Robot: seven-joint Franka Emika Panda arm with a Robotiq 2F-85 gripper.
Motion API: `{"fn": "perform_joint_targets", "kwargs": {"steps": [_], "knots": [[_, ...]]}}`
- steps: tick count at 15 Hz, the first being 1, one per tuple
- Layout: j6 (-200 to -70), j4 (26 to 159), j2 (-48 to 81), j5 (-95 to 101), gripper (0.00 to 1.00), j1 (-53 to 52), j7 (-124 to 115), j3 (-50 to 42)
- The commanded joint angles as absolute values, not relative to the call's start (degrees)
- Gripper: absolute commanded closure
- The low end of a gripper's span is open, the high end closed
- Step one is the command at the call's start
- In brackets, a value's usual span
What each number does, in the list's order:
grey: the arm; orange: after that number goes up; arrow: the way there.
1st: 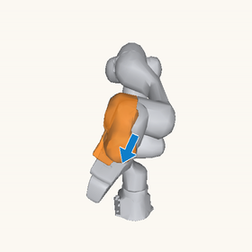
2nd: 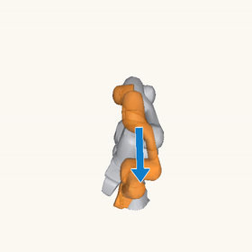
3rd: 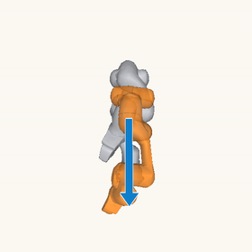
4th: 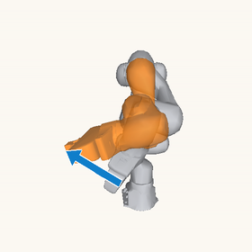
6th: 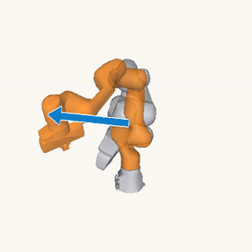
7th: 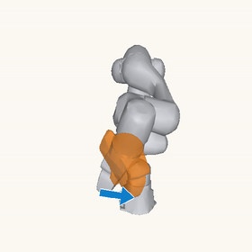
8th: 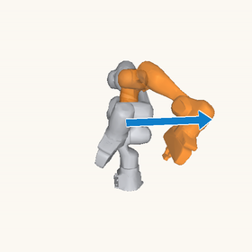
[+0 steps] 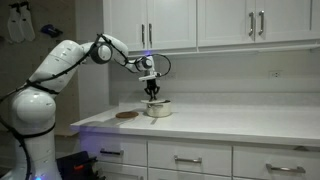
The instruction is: Take the lid and put it on the pot
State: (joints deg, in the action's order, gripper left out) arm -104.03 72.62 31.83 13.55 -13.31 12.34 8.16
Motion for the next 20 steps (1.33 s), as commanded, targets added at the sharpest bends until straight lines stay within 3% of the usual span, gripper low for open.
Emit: {"fn": "perform_joint_targets", "kwargs": {"steps": [1,20], "knots": [[-103.15,68.29,33.46,14.71,0.94,-14.18,13.29,7.53],[-102.35,63.74,36.26,18.68,0.94,-14.54,12.80,5.12]]}}
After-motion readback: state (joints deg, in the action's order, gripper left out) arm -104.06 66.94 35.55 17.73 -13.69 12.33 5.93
